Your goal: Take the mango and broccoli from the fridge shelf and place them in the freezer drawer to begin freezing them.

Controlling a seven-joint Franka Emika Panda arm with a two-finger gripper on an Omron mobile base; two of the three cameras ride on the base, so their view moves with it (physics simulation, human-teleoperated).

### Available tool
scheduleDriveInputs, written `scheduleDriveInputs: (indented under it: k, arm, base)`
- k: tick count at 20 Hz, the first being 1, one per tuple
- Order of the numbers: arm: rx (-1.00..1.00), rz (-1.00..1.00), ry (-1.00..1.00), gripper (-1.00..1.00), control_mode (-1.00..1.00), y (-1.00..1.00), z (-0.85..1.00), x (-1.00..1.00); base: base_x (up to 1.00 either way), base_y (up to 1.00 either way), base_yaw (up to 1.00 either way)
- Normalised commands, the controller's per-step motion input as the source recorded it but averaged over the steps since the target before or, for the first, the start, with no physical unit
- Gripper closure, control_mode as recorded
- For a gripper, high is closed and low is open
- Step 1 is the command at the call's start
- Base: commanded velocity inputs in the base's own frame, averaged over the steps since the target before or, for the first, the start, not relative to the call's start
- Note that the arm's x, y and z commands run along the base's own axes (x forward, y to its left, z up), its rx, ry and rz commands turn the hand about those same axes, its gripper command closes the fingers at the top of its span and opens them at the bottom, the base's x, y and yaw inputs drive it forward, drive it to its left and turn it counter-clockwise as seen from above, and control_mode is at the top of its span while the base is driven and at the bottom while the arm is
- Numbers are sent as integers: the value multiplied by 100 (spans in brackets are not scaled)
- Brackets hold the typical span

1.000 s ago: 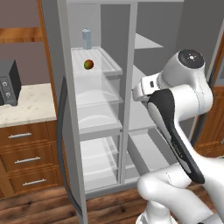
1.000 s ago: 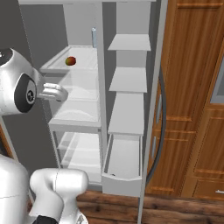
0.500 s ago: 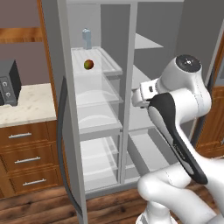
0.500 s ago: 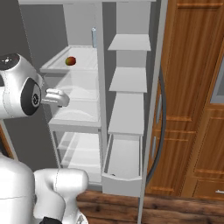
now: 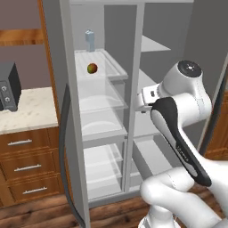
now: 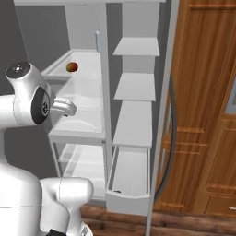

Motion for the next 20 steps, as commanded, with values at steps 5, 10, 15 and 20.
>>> scheduleDriveInputs:
  k: [5, 10, 15, 20]
  arm:
    - [0, 0, 0, -100, 100, 0, 0, 0]
    - [0, 0, 0, -100, 100, 0, 0, 0]
    - [0, 0, 0, -100, 100, 0, 0, 0]
    - [0, 0, 0, -100, 100, 0, 0, 0]
  base:
    - [41, 27, 0]
    - [25, 60, -2]
    - [29, 28, -1]
    - [34, 0, 0]
